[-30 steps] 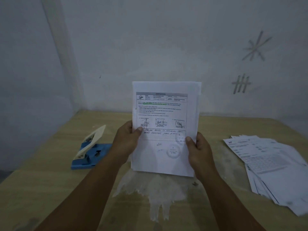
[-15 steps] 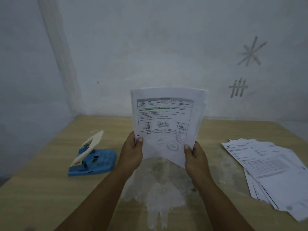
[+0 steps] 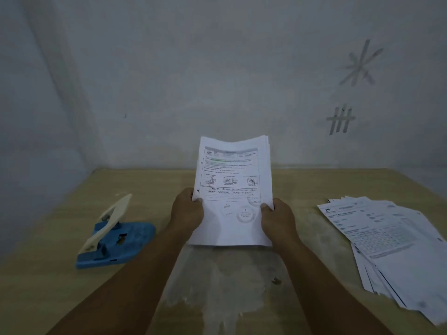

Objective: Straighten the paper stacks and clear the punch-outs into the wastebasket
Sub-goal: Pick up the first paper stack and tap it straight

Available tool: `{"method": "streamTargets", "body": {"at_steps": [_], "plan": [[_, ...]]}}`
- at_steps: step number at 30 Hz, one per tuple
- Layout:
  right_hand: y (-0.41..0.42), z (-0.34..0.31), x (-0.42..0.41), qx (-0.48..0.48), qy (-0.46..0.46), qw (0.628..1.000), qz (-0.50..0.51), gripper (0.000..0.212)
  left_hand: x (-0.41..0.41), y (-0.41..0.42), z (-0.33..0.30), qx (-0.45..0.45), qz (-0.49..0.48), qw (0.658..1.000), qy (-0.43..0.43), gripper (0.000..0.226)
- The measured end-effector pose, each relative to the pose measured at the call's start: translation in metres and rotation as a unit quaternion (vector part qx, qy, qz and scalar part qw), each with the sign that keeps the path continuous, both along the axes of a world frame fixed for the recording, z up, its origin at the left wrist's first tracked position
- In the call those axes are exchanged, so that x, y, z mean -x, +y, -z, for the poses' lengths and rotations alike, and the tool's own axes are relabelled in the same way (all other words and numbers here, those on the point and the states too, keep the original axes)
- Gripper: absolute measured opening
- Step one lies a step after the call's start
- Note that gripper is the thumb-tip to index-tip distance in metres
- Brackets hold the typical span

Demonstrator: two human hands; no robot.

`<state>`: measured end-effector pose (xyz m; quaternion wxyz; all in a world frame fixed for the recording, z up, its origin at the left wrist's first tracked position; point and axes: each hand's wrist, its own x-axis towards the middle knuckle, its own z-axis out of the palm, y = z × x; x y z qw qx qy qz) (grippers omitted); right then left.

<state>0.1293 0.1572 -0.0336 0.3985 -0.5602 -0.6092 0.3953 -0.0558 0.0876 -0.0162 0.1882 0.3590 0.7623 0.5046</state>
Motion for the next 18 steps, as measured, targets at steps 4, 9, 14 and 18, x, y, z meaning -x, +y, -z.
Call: {"method": "streamTargets", "body": {"at_steps": [4,9,14,18], "plan": [[0.027,-0.001,0.003,0.019,-0.036,0.999,-0.002,0.029,0.008,0.025,0.007,0.043,0.018,0.999,0.013,0.040],[0.060,0.002,0.013,0.032,-0.099,0.995,-0.011,0.030,0.016,0.056,0.012,0.079,0.009,0.996,0.036,0.041],[0.083,0.009,0.022,0.019,-0.182,0.983,-0.023,0.024,0.024,0.079,0.021,0.119,0.011,0.991,0.057,0.037],[0.091,0.010,0.028,-0.014,-0.263,0.964,-0.022,0.025,0.027,0.089,0.026,0.134,0.014,0.987,0.086,0.030]]}}
